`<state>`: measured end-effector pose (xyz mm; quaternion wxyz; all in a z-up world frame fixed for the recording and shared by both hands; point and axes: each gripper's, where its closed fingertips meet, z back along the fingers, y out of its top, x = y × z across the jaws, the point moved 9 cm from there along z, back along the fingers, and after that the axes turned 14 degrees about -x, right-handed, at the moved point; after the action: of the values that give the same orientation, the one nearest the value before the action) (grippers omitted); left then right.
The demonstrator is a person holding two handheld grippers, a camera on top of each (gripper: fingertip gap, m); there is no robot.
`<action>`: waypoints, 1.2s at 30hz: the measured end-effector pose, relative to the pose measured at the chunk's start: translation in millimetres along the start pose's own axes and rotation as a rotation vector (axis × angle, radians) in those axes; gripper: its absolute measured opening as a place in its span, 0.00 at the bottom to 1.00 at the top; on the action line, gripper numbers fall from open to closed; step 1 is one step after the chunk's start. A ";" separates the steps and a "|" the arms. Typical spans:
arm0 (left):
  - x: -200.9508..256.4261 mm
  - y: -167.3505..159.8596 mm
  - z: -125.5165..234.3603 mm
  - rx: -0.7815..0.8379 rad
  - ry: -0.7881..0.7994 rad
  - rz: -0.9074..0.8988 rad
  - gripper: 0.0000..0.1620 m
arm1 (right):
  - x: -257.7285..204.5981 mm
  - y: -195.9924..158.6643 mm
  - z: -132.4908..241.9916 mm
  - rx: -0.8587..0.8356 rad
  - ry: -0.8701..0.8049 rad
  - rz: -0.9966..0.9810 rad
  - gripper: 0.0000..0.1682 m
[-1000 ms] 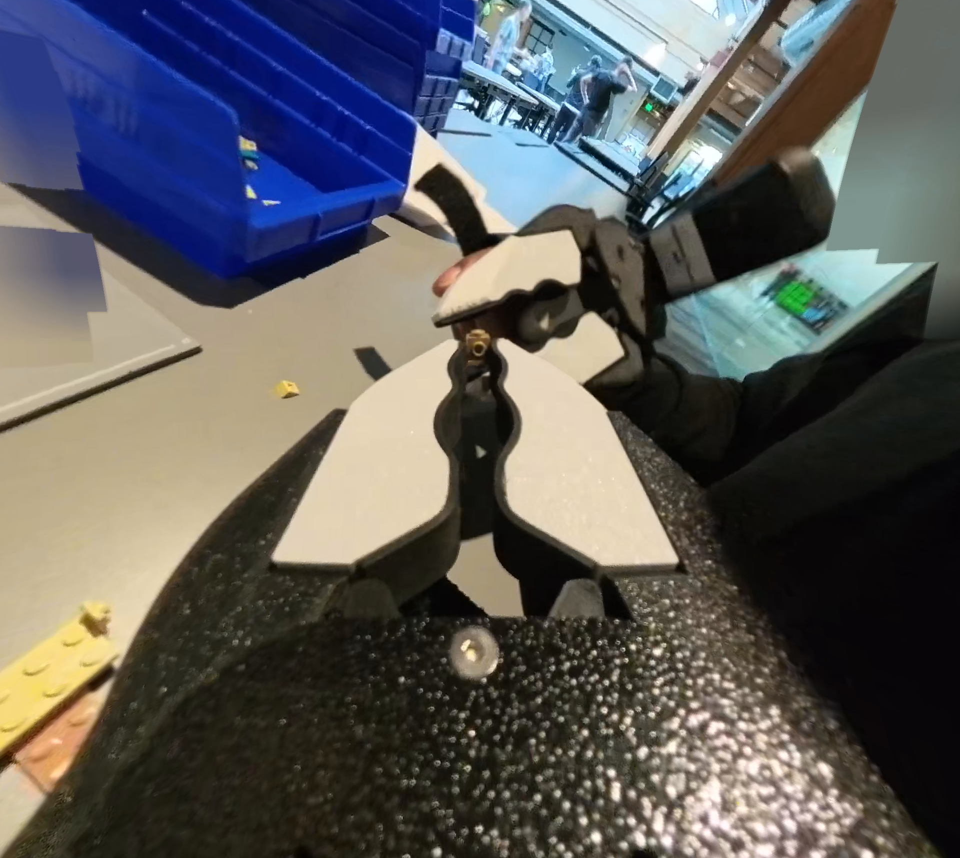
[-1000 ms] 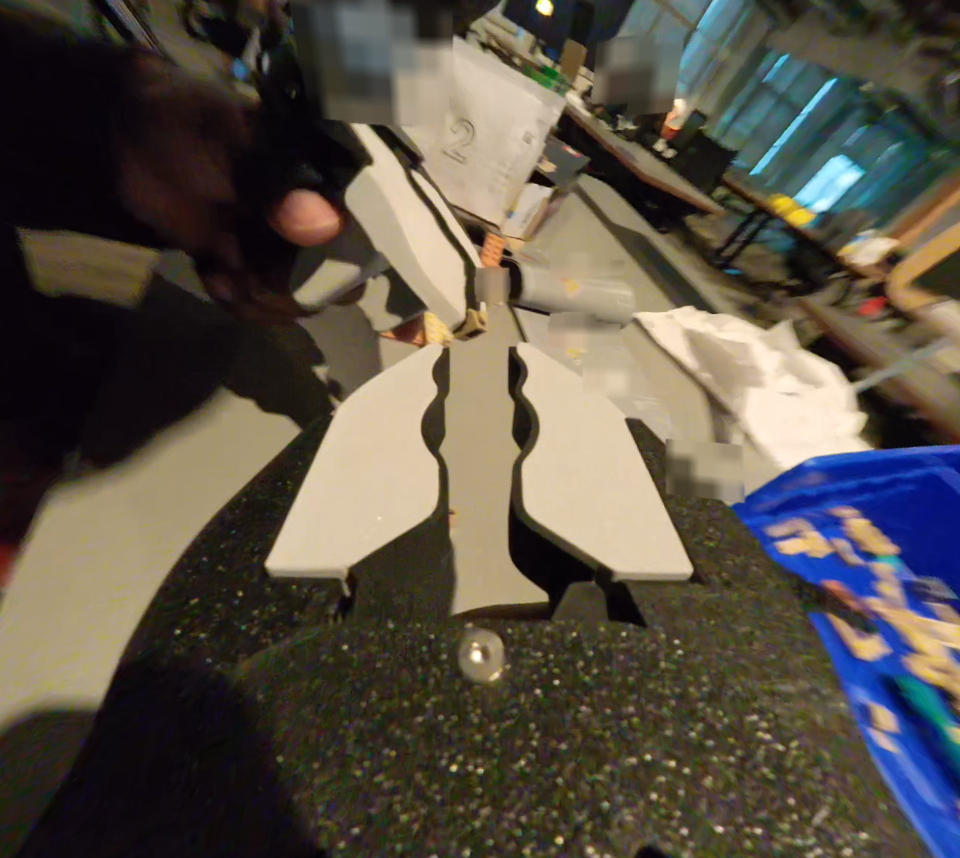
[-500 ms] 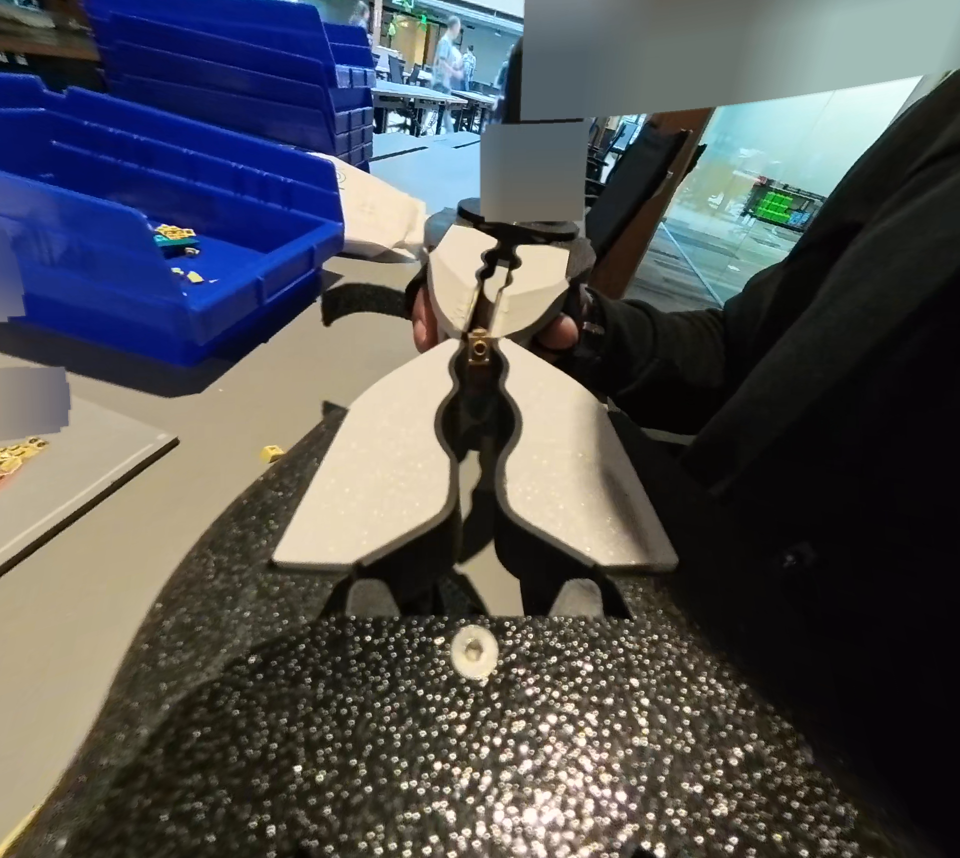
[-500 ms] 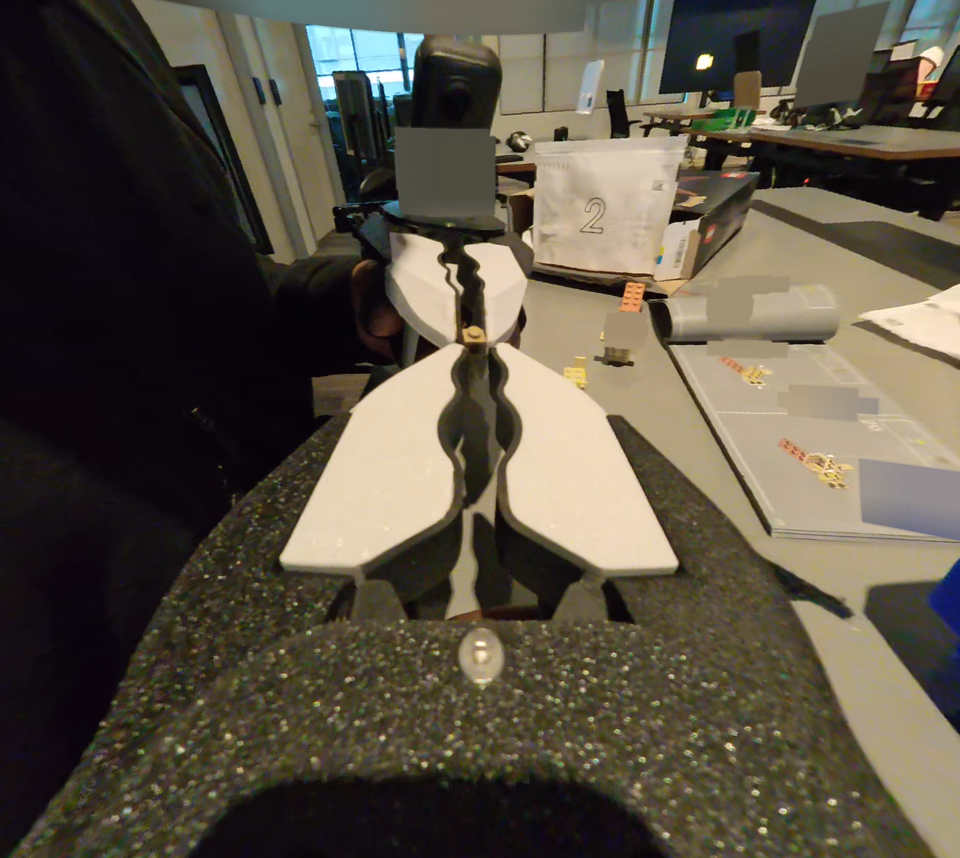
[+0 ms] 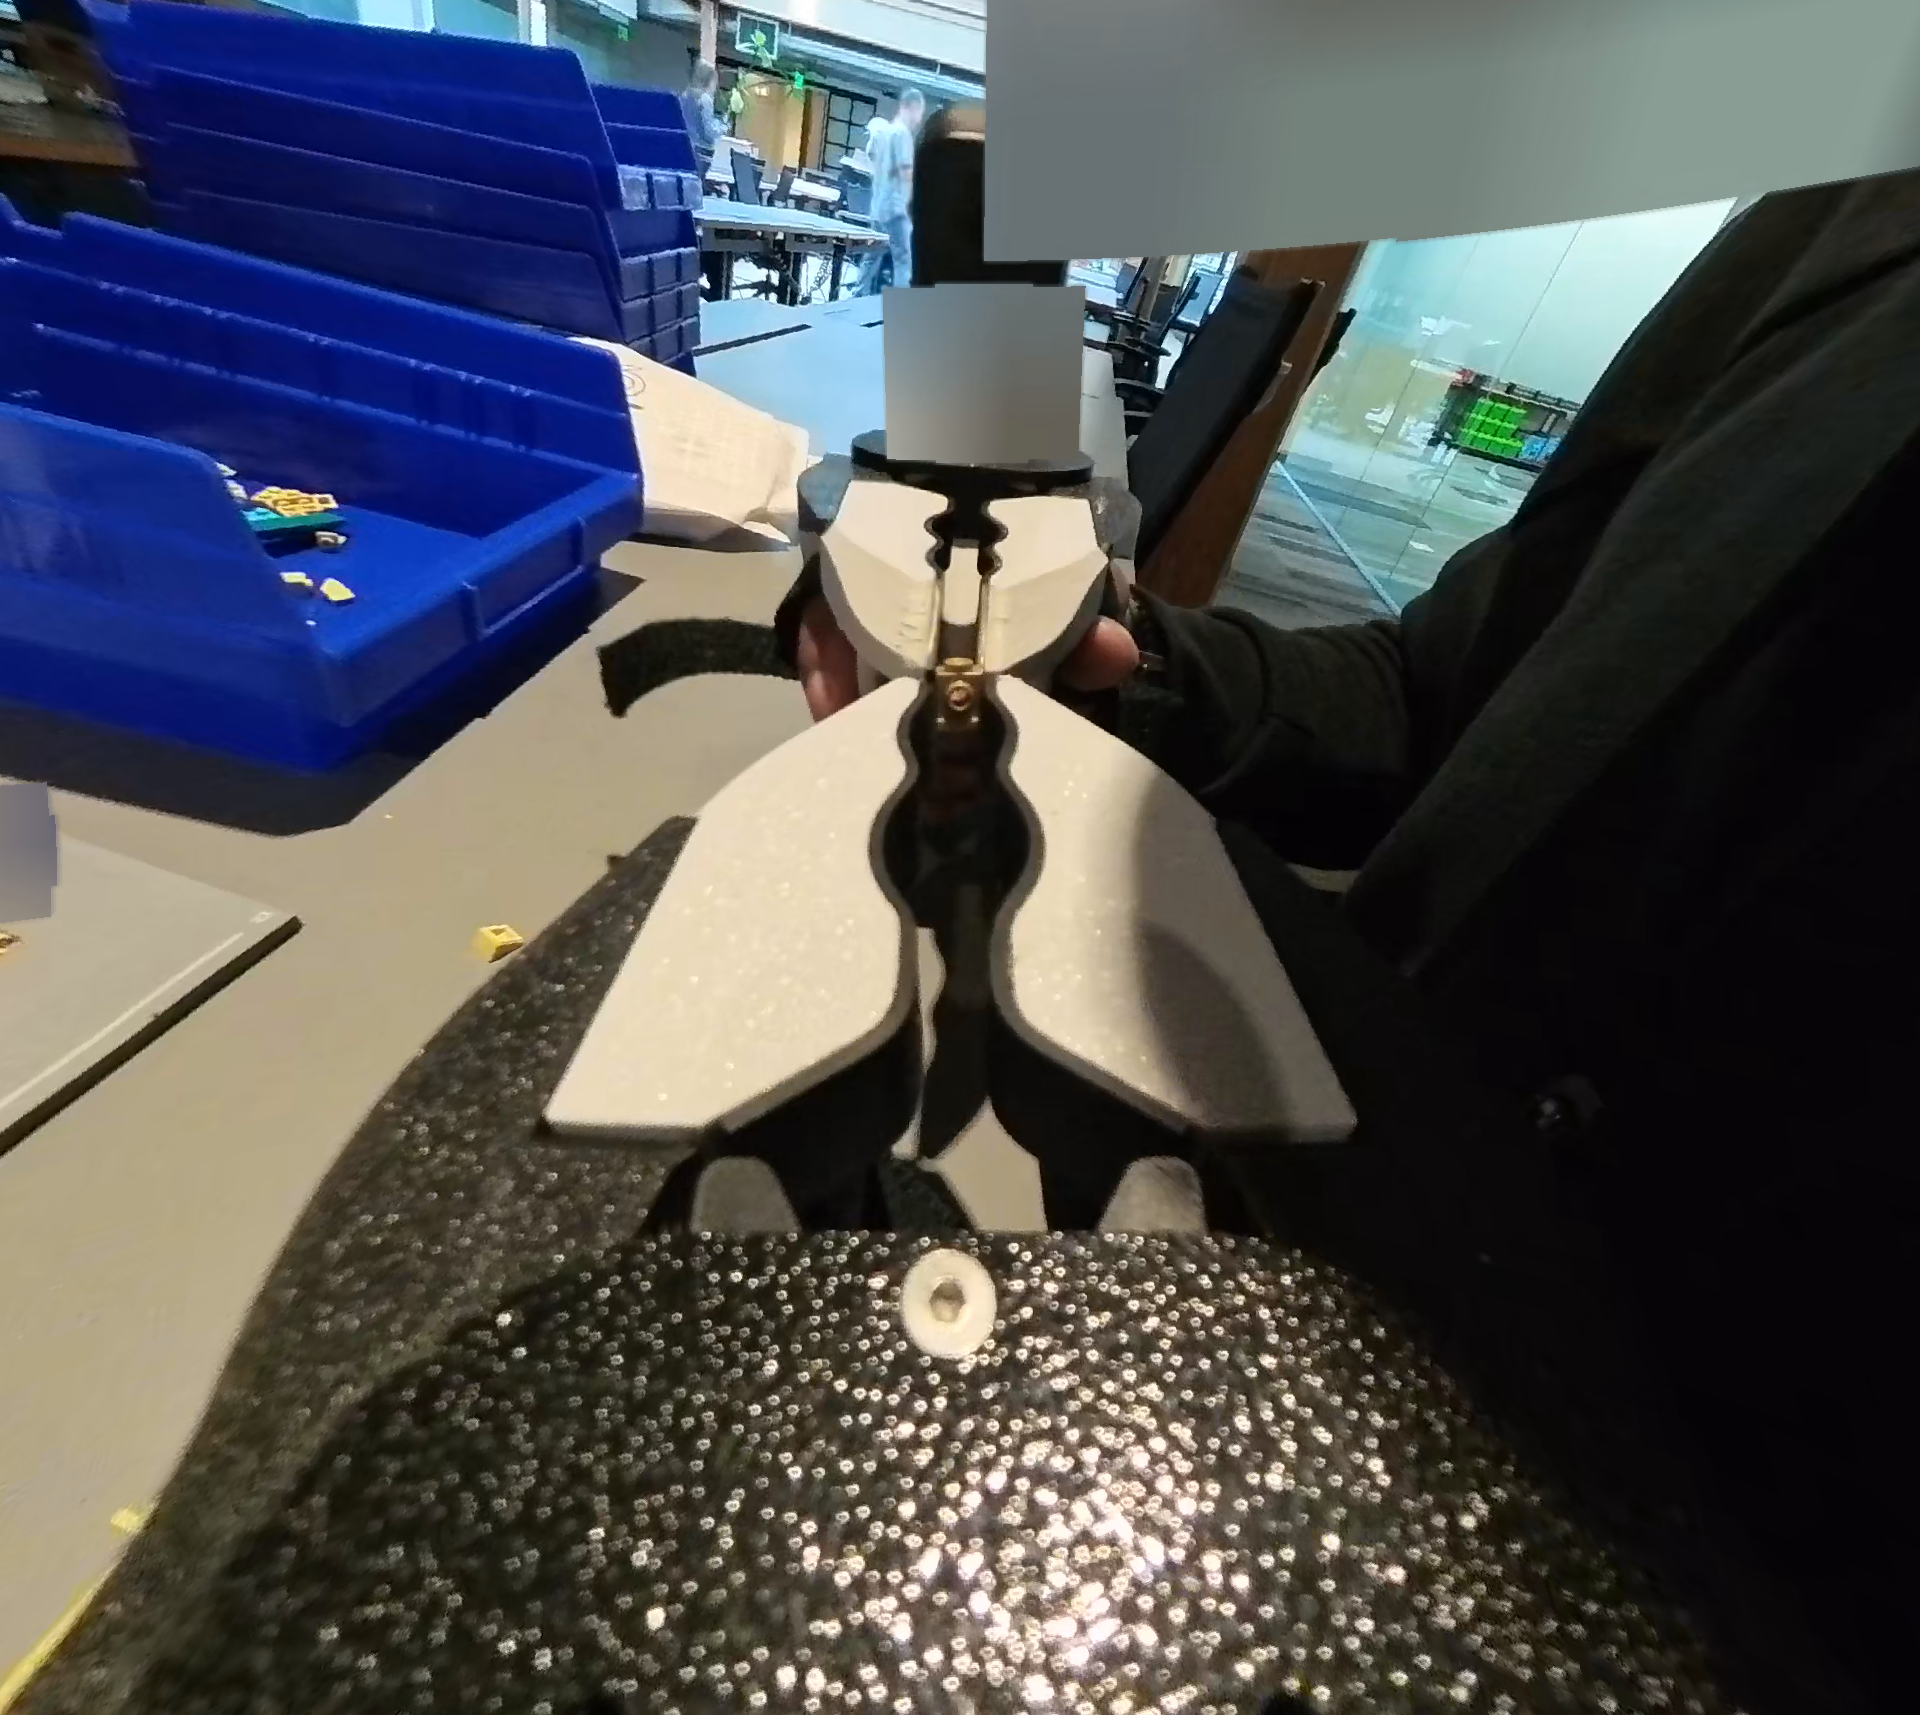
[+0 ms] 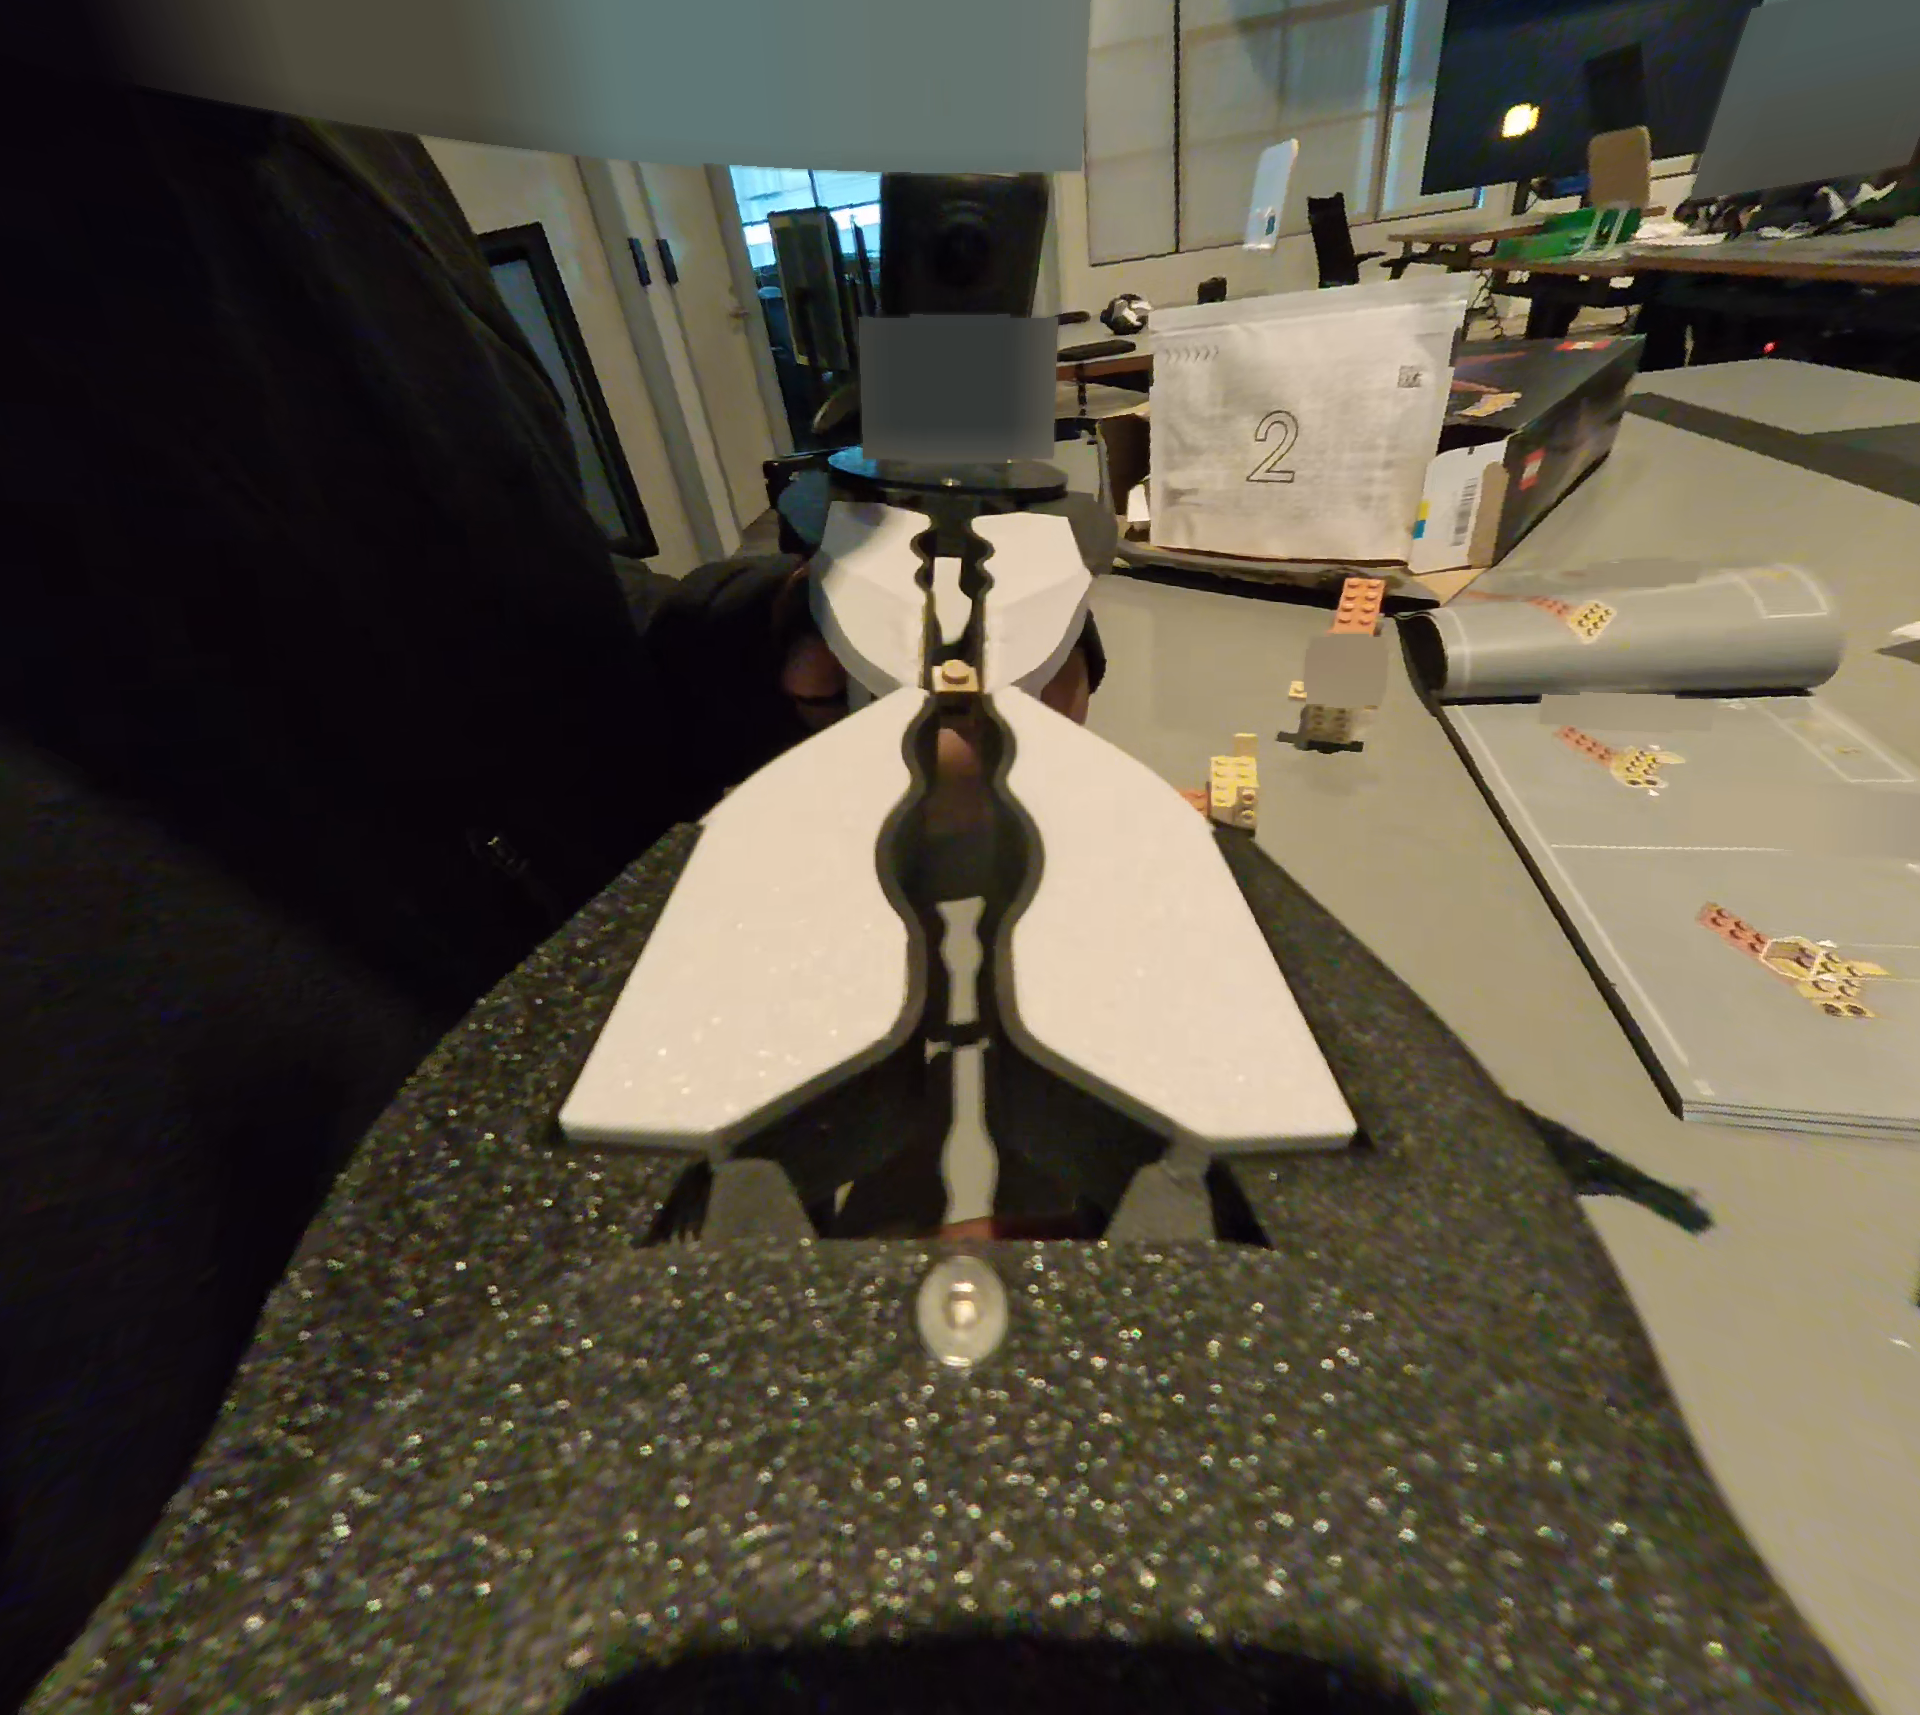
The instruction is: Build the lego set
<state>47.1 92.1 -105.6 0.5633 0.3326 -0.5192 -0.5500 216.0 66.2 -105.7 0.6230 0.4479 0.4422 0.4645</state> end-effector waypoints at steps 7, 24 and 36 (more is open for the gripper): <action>1.6 -1.0 -0.2 0.008 -0.019 -0.001 0.04 | -0.8 -0.3 -0.7 0.006 0.033 -0.016 0.04; 2.3 -2.7 -1.6 0.005 -0.018 0.011 0.04 | -2.0 -0.5 -2.2 0.004 0.036 -0.016 0.05; 1.1 -1.3 -1.5 -0.060 0.057 0.023 0.13 | -1.1 -0.2 1.5 -0.010 -0.013 -0.001 0.04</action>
<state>48.0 90.4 -107.0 0.5940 0.3251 -0.4900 -0.5490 217.3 64.8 -105.4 0.6283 0.4477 0.4362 0.4633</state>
